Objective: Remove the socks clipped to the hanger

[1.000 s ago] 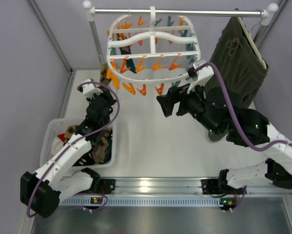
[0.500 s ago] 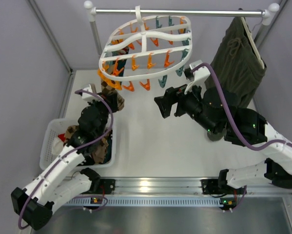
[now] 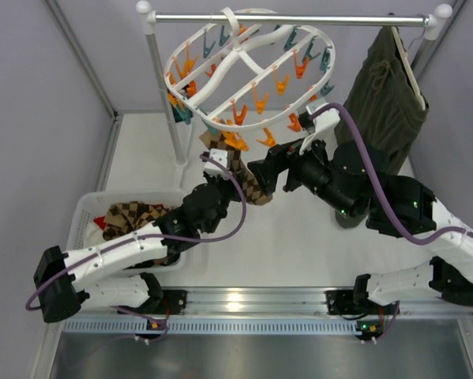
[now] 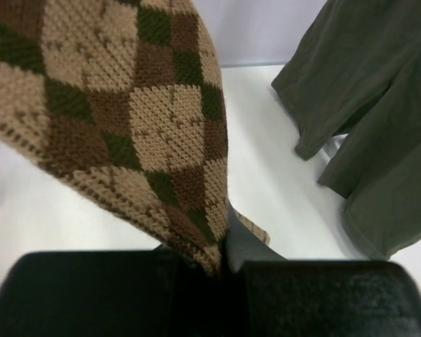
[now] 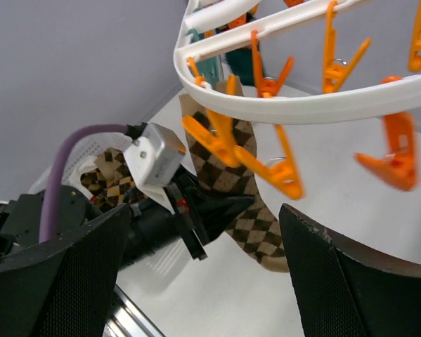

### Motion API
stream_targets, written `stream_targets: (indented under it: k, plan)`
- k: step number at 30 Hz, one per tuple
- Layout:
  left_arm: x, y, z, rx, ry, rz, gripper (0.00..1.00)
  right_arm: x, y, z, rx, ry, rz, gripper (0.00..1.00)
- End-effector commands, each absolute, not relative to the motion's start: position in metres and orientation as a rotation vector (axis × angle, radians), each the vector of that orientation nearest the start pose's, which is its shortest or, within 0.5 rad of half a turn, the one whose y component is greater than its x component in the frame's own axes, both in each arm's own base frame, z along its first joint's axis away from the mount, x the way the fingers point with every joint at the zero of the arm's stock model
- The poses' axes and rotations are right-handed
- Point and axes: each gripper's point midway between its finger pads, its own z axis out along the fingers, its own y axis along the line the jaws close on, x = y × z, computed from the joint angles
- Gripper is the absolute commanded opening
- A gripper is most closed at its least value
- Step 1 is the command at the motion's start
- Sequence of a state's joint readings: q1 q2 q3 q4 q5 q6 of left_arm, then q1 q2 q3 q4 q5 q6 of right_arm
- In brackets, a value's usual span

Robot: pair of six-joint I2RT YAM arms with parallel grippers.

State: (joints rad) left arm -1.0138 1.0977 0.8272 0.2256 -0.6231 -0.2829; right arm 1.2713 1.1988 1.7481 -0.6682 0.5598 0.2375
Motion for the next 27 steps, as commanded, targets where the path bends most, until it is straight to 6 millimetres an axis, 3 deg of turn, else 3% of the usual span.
stream_targets:
  k: [1, 11, 12, 16, 17, 19, 20, 22, 25, 26, 27]
  plan:
    - [0.276, -0.281, 0.328, 0.066, 1.539, -0.461, 0.00, 0.168, 0.267, 0.493, -0.434, 1.608, 0.726, 0.84]
    - [0.274, -0.334, 0.319, 0.148, 1.556, -0.306, 0.00, 0.167, 0.248, 0.496, -0.421, 1.616, 0.693, 0.84]
    - [0.274, -0.341, 0.311, 0.162, 1.566, -0.281, 0.00, 0.166, 0.245, 0.497, -0.416, 1.611, 0.693, 0.83]
    - [0.277, -0.353, 0.310, 0.186, 1.565, -0.222, 0.00, 0.167, 0.236, 0.501, -0.416, 1.611, 0.667, 0.84]
    - [0.278, -0.356, 0.317, 0.177, 1.557, -0.218, 0.00, 0.167, 0.237, 0.501, -0.420, 1.613, 0.660, 0.84]
    - [0.281, -0.364, 0.311, 0.221, 1.558, -0.166, 0.00, 0.168, 0.235, 0.503, -0.428, 1.624, 0.644, 0.84]
    - [0.282, -0.369, 0.319, 0.219, 1.548, -0.170, 0.00, 0.169, 0.239, 0.501, -0.440, 1.631, 0.629, 0.84]
    - [0.286, -0.380, 0.313, 0.269, 1.547, -0.130, 0.00, 0.171, 0.234, 0.504, -0.442, 1.640, 0.595, 0.84]
    - [0.292, -0.395, 0.313, 0.323, 1.533, -0.076, 0.00, 0.178, 0.237, 0.501, -0.456, 1.675, 0.520, 0.84]
    - [0.295, -0.399, 0.307, 0.333, 1.538, -0.050, 0.00, 0.182, 0.245, 0.493, -0.471, 1.699, 0.484, 0.83]
    - [0.296, -0.403, 0.314, 0.343, 1.526, -0.038, 0.00, 0.187, 0.243, 0.492, -0.454, 1.709, 0.437, 0.82]
